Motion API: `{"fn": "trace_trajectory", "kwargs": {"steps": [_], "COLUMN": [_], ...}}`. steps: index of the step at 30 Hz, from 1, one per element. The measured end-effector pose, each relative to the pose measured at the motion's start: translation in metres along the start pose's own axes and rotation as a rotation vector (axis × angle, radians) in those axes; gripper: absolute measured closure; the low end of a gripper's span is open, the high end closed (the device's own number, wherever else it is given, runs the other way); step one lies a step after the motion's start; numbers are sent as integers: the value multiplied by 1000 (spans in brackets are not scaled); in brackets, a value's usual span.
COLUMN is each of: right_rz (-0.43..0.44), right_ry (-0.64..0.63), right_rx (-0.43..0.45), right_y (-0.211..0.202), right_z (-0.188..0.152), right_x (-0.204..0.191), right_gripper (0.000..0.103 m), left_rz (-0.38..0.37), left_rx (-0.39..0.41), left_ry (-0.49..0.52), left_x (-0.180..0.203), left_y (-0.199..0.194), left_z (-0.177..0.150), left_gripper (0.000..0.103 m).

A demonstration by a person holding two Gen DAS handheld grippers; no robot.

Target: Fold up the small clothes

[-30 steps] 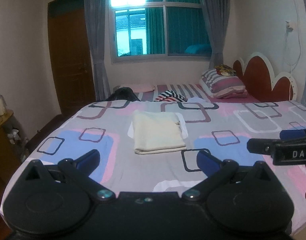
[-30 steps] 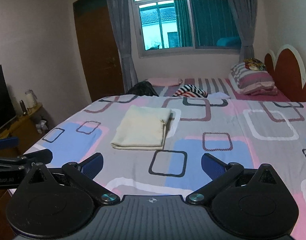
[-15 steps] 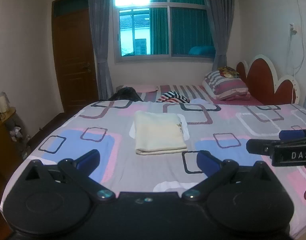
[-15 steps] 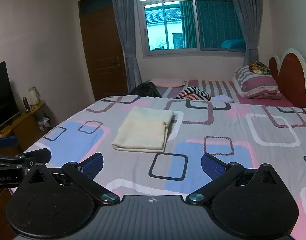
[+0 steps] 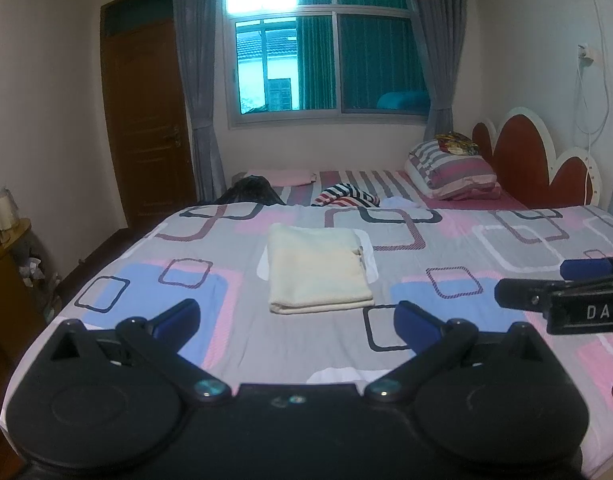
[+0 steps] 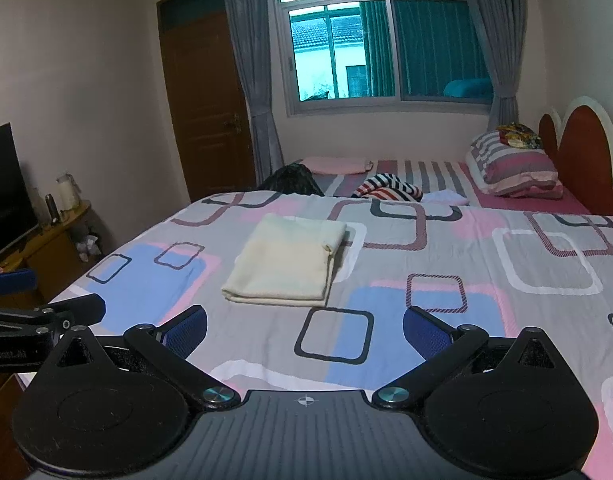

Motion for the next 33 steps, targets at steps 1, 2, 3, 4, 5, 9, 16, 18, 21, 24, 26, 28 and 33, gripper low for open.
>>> {"fn": "trace_trajectory", "kwargs": {"steps": [1, 2, 3, 4, 5, 9, 16, 18, 21, 24, 26, 28, 33], "right_rz": [-1, -1, -1, -1, 0, 3, 6, 7, 8, 1, 6, 9, 5], "right_ry": [-2, -4, -5, -5, -4, -8, -11, -11, -19, -42, -39, -29, -21], "right_rx": [0, 0, -1, -2, -1, -3, -3, -5, -9, -8, -10, -11, -14], "right_y": [0, 0, 0, 0, 0, 1, -1, -1, -3, -3, -3, -3, -4], "right_z": [0, 0, -1, -1, -1, -1, -1, -1, -1, -1, -1, -1, -2], "right_x": [0, 0, 1, 1, 1, 1, 3, 3, 3, 2, 4, 4, 9], "right_gripper": [0, 0, 0, 0, 0, 0, 0, 0, 0, 0, 0, 0, 0], "left_rz": [1, 1, 1, 1, -1, 2, 2, 1, 3, -1, -2, -4, -6], "left_rx": [2, 3, 3, 3, 4, 4, 7, 6, 5, 5, 8, 8, 11], "left_ry": [2, 5, 7, 7, 6, 6, 14, 13, 15, 15, 16, 18, 18], "left_x": [0, 0, 0, 0, 0, 0, 0, 0, 1, 1, 2, 3, 6], "left_y": [0, 1, 2, 1, 1, 1, 3, 5, 6, 6, 6, 6, 7], "left_z": [0, 1, 2, 1, 1, 1, 1, 1, 1, 0, 0, -1, -2], "left_gripper": [0, 0, 0, 0, 0, 0, 0, 0, 0, 0, 0, 0, 0]}}
Point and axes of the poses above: each gripper's, at about its wrist camera, not at the fingertips, and y roughly the way its jaws point, x to its right, z to its top, the point moved 5 cm from there along y, roughly the way its jaws point, and after that the axes turned 12 degrees about z, right-handed, at the moved point
